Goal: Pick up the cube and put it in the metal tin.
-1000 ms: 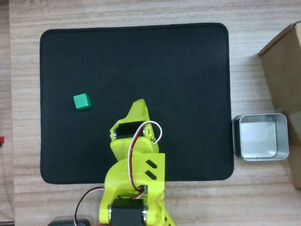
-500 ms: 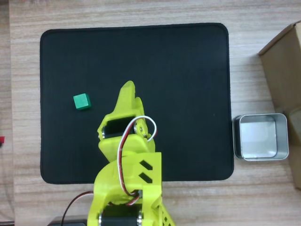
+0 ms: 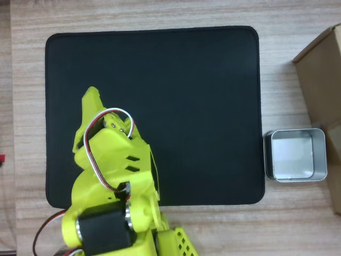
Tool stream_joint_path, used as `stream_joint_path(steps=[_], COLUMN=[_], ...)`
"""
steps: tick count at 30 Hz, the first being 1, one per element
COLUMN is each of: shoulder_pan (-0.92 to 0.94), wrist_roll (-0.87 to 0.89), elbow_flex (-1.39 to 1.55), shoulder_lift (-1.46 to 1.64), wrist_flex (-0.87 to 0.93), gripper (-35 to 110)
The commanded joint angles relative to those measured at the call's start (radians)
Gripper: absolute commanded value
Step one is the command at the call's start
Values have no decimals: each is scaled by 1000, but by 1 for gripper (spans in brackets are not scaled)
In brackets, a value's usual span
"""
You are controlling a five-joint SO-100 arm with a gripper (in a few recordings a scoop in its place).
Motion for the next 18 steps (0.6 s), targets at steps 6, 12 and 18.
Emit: stream_joint_path(steps=[6, 12, 18], shoulder_pan=[-132, -163, -229], wrist_roll=[262, 382, 440], elbow_flex=[-58, -60, -49], shoulder_lift=[-225, -411, -560], wrist_flex=[-2, -110, -215], gripper=[34, 35, 34])
